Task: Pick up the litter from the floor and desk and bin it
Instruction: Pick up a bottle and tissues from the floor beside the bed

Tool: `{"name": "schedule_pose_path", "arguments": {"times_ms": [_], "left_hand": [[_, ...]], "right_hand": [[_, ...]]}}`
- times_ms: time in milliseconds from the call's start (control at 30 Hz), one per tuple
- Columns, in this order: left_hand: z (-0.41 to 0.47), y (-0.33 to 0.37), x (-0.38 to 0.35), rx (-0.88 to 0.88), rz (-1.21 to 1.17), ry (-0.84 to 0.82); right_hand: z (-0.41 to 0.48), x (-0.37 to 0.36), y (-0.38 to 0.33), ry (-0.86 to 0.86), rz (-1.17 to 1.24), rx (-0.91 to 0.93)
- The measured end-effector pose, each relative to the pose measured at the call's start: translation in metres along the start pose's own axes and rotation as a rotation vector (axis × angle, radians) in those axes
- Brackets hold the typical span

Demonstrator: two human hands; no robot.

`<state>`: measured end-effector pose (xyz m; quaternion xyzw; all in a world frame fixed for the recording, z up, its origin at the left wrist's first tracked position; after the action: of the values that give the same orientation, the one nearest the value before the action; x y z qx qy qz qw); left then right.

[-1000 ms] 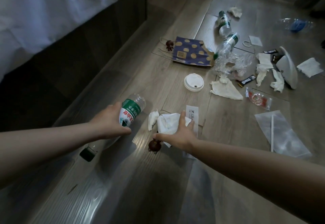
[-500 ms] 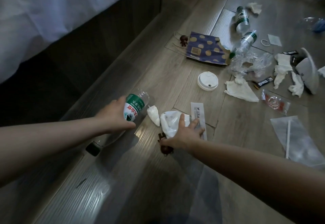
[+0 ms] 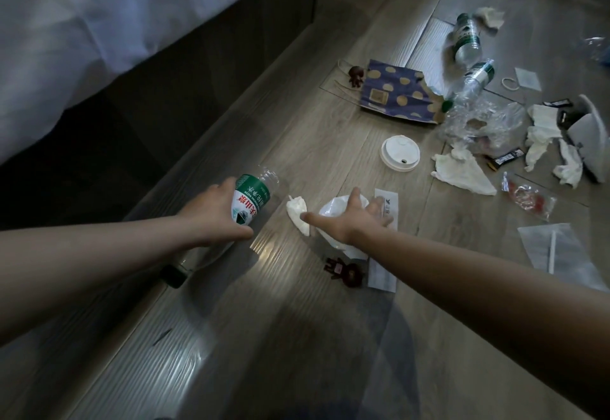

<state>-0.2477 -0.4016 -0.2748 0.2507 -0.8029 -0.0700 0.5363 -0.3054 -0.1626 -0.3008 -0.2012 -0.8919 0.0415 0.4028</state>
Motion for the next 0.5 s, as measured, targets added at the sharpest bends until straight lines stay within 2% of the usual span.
{"name": "schedule_pose_path", "arguments": {"times_ms": [233, 500], "left_hand": [[-0.001, -0.004, 0.003, 0.01, -0.013, 0.021], [0.002, -0.012, 0.001, 0.042, -0.036, 0.017]], "right_hand": [[0.012, -0.006, -0.026, 0.074, -0.029, 0.012], [0.018, -0.008, 0.002, 0.061, -0.015, -0.153]]}}
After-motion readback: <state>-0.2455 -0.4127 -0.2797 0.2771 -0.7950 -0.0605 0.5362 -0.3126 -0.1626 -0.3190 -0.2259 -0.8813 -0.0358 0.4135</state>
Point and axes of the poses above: each hand's wrist, its own z-axis towards the middle knuckle, its own x-axis out of the back of the hand, y = z × x, the point moved 4 cm from there along z, towards the middle knuckle
